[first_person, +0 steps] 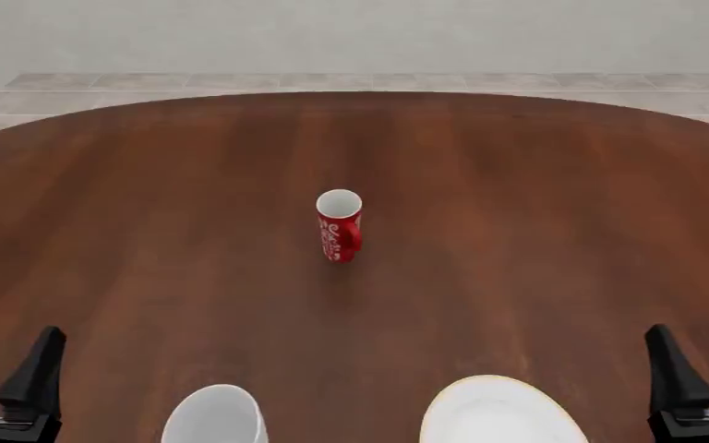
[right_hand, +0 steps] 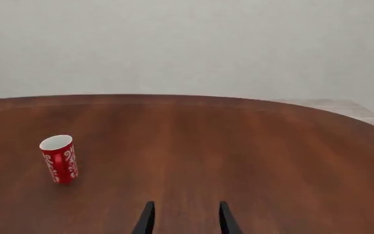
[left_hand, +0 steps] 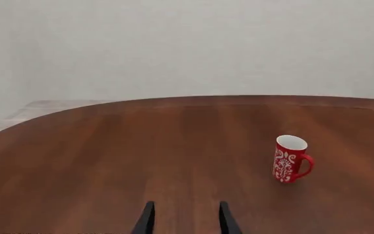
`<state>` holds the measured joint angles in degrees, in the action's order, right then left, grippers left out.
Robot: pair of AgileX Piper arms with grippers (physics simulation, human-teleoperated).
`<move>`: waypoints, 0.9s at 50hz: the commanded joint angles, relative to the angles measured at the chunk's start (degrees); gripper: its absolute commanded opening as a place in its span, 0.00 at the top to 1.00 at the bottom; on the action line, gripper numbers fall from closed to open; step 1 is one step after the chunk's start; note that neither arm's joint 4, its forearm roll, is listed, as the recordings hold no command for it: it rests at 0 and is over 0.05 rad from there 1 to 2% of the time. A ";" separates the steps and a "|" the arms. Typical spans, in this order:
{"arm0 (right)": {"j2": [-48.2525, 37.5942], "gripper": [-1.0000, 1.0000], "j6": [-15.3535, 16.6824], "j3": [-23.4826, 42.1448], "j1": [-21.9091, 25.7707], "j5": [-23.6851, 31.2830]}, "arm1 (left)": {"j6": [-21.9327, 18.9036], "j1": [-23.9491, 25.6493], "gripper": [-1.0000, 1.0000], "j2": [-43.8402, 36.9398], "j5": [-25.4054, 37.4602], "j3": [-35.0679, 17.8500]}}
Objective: Put the white mug on the plate.
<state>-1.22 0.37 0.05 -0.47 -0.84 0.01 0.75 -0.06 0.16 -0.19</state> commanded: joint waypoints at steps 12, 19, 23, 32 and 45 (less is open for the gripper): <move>0.11 0.00 -0.33 0.07 0.48 -0.06 | 0.02 -0.76 0.00 -0.02 -0.07 0.18; 0.03 0.00 -0.32 0.07 0.49 -0.12 | 0.00 -0.76 0.00 -0.37 -0.32 0.04; 0.07 0.00 -0.32 0.07 0.48 -0.11 | -0.01 -0.76 0.00 -0.35 -0.29 0.02; 0.04 0.00 -0.32 0.07 0.50 -0.12 | -0.06 -0.74 0.00 -0.48 -0.36 -0.01; 0.06 0.00 -0.34 0.07 0.49 -0.11 | 0.98 1.30 0.00 -1.94 7.11 -6.72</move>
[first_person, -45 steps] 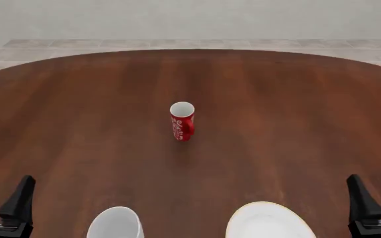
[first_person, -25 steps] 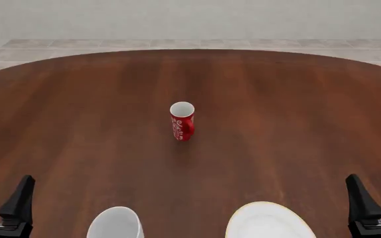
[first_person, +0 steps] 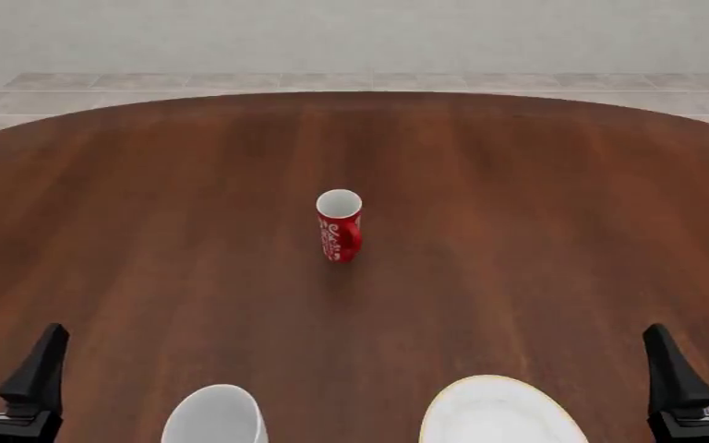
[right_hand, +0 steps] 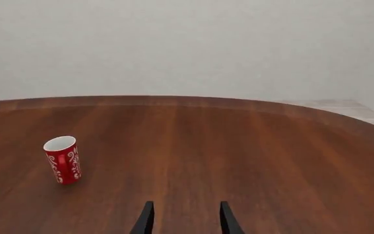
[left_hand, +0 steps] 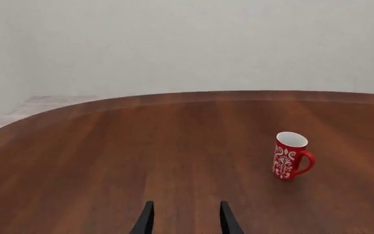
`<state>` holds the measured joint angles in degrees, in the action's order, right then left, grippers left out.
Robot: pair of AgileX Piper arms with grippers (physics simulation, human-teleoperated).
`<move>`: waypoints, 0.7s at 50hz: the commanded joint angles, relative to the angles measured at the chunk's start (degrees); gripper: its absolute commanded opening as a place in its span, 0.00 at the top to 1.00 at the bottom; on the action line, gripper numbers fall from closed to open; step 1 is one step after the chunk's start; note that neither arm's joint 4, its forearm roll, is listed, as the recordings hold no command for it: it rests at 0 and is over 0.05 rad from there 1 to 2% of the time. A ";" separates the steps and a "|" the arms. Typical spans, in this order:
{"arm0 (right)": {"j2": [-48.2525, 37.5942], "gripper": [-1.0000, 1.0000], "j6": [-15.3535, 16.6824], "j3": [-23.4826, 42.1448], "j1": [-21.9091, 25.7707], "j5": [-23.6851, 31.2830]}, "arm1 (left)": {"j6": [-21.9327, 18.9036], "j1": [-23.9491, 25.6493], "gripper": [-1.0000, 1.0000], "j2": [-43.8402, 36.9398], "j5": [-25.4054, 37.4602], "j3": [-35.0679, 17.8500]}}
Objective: Put the white mug on the plate.
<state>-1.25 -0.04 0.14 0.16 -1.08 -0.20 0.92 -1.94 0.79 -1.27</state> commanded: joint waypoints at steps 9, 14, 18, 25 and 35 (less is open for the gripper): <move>0.10 0.00 0.09 -0.02 -0.14 0.13 | 4.68 3.02 0.00 -9.52 20.33 -16.09; 0.06 0.00 0.10 -0.02 -0.12 0.11 | 5.49 4.74 0.00 -11.37 28.05 -21.02; 0.06 0.00 0.09 -0.02 -0.13 0.11 | 6.96 6.47 0.00 -12.74 33.65 -24.02; 0.08 0.00 0.08 -0.02 -0.14 0.12 | 10.84 9.38 0.00 -15.10 41.56 -28.71; 0.07 0.00 0.08 -0.02 -0.14 0.12 | 18.89 16.48 0.00 -17.59 53.80 -34.20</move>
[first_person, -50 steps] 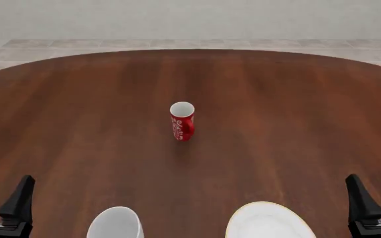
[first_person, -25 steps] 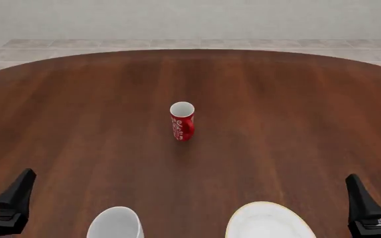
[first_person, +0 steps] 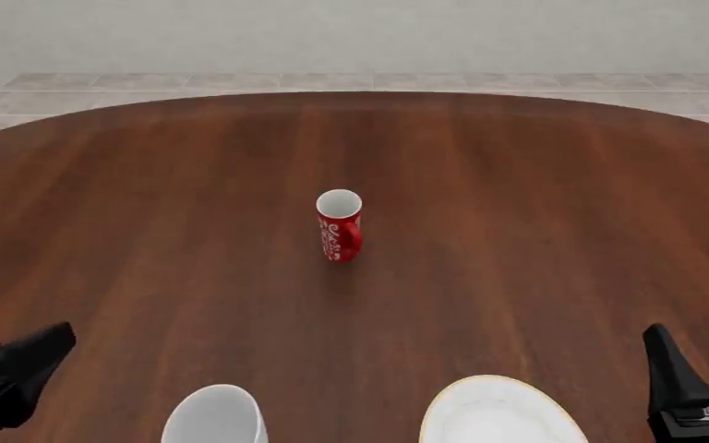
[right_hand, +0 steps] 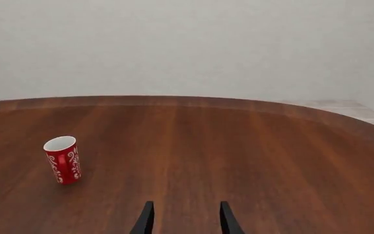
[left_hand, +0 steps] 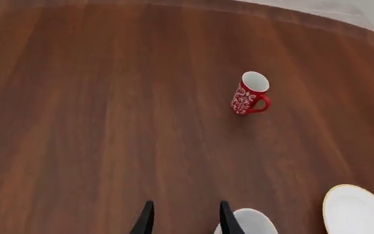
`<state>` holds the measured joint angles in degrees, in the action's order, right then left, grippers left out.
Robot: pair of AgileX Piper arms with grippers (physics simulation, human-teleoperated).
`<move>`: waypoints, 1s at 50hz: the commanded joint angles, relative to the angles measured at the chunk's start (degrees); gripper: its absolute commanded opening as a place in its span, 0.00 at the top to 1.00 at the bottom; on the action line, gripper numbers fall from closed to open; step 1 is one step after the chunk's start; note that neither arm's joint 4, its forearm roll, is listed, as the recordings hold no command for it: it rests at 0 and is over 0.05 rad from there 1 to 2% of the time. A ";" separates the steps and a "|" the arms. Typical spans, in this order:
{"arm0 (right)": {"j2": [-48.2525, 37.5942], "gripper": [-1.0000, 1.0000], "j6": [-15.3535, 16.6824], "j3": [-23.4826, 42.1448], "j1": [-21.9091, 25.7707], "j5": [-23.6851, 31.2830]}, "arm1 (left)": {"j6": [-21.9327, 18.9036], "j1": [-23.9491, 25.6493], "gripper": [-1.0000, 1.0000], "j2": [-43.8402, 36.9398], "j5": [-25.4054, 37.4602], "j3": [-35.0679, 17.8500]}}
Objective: Put the white mug on the plate.
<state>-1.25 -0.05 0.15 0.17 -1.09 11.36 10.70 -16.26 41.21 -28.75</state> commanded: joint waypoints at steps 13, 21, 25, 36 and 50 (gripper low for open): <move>0.07 0.00 0.10 -0.02 -0.13 0.12 | 11.61 14.06 0.00 -4.11 24.29 -9.62; 0.10 0.00 0.09 -0.02 -0.15 0.14 | 14.96 20.25 0.00 -6.17 27.93 -10.00; 0.06 0.00 0.09 -0.02 -0.13 0.12 | 18.26 24.27 0.00 -5.95 28.06 -6.07; 0.07 0.00 0.09 -0.02 -0.15 0.12 | 20.75 29.90 0.00 -7.85 26.88 -3.23; 0.07 0.00 0.09 -0.02 -0.14 0.12 | 23.27 35.89 0.00 -12.02 23.22 -1.39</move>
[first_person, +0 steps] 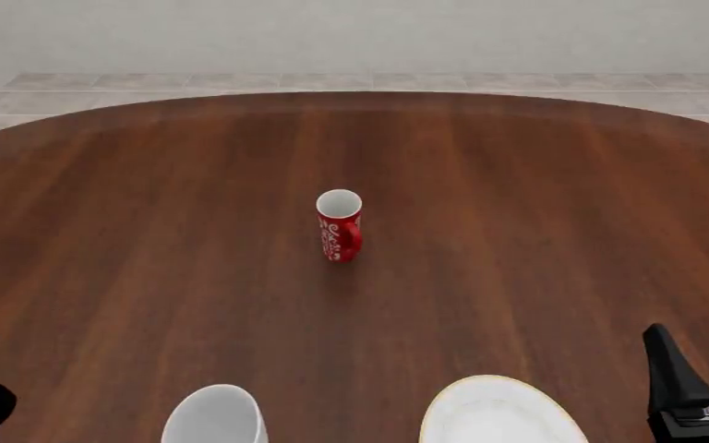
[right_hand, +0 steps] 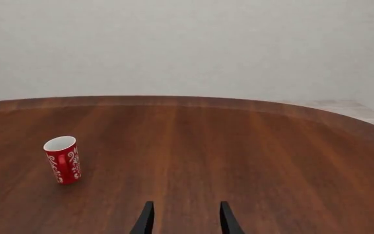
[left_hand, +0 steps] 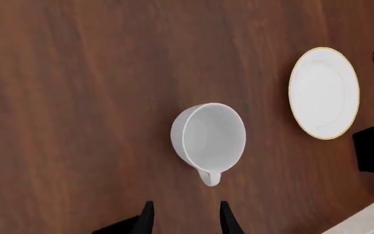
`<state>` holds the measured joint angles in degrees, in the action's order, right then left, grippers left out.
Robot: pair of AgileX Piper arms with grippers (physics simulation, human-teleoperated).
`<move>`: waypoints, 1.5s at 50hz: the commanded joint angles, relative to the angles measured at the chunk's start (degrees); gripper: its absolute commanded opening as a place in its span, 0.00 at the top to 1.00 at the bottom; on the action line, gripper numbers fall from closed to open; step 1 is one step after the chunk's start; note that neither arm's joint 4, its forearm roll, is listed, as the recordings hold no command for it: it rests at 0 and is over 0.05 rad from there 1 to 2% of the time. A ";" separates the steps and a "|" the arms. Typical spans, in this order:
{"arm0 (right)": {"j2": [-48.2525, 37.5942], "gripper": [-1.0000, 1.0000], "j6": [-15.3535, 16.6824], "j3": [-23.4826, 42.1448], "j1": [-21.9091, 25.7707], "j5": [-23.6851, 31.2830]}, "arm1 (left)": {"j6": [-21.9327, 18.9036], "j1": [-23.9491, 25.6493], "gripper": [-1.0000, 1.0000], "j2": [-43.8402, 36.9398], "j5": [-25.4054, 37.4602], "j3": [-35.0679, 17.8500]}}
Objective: Put the white mug on the plate.
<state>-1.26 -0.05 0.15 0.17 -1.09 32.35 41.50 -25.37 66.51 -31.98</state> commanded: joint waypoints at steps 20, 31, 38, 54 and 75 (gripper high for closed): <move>0.07 0.00 0.08 -0.02 -0.14 0.12 | 5.83 10.15 0.00 -7.56 -7.47 3.19; 0.11 0.00 0.10 -0.02 -0.15 0.14 | 8.72 13.71 0.00 -10.21 -10.67 4.52; 0.10 0.00 0.11 -0.02 -0.14 0.14 | 10.49 15.92 0.00 -11.38 -12.16 5.16; 0.09 0.00 0.09 -0.02 -0.15 0.13 | 11.75 17.39 0.00 -15.03 -17.66 7.21; 0.09 0.00 0.10 -0.02 -0.15 0.13 | 14.63 19.19 0.00 -17.59 -22.59 10.16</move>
<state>-1.25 -0.04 0.15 0.17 -1.09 46.40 60.03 -41.75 46.07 -22.89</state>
